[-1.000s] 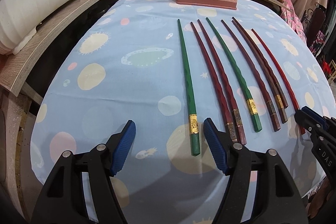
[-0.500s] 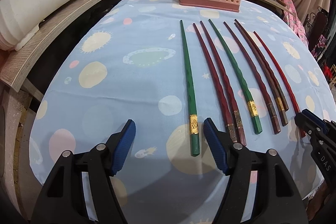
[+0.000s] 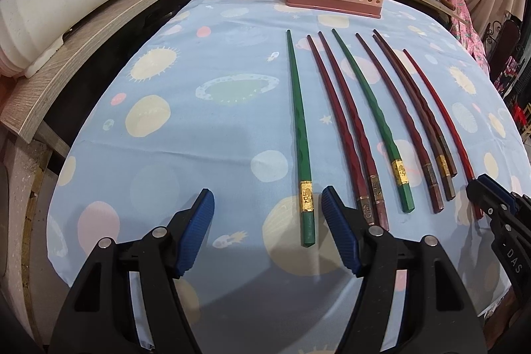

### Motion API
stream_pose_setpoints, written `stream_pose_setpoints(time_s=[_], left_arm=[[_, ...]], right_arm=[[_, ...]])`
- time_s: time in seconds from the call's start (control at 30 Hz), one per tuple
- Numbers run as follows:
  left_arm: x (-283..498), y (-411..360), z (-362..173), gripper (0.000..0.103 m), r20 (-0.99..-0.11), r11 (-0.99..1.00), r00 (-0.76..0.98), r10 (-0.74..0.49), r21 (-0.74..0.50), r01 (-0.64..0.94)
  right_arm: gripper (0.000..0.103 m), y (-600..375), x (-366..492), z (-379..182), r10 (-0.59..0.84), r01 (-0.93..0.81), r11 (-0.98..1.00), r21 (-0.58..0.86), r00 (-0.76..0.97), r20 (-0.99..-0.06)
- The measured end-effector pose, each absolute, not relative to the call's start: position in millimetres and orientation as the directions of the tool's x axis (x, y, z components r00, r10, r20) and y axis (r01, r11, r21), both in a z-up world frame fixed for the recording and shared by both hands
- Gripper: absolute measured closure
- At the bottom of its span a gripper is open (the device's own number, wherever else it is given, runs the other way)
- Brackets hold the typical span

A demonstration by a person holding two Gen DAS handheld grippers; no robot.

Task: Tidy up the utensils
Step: 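Grasp a green chopstick with the left gripper while the right gripper grasps a red chopstick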

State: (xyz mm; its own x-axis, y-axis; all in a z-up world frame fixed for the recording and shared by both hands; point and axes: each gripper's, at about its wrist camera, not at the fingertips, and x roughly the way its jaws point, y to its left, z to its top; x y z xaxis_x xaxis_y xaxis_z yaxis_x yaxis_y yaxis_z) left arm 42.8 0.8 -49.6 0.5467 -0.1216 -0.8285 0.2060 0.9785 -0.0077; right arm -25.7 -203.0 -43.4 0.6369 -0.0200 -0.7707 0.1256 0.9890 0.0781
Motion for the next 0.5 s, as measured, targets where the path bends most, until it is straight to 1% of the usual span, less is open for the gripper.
stream_pose_setpoints(time_s=[0.3,0.4,0.47,0.5], left_arm=[[43.1,0.5,-49.7,0.040,-0.829,0.976,0.545,-0.126,-0.006,0.216],[42.0,-1.4,-48.9,0.046,-0.829,0.972,0.543,-0.135,-0.005,0.234],[39.9,-3.1,-48.5,0.053,-0.828,0.970,0.543,-0.143,-0.007,0.243],[39.0,-3.7,-48.5,0.054,-0.827,0.969,0.543,-0.145,-0.008,0.247]], right_arm=[[0.088,-205.0,-25.9,-44.1,-0.017,0.135,0.987,0.090,0.639,-0.769],[0.088,-204.6,-25.9,-44.3,-0.019,0.139,0.986,0.091,0.639,-0.769],[0.088,-204.9,-25.6,-44.1,-0.019,0.139,0.986,0.091,0.637,-0.771],[0.088,-205.3,-25.5,-44.0,-0.016,0.139,0.986,0.093,0.635,-0.772]])
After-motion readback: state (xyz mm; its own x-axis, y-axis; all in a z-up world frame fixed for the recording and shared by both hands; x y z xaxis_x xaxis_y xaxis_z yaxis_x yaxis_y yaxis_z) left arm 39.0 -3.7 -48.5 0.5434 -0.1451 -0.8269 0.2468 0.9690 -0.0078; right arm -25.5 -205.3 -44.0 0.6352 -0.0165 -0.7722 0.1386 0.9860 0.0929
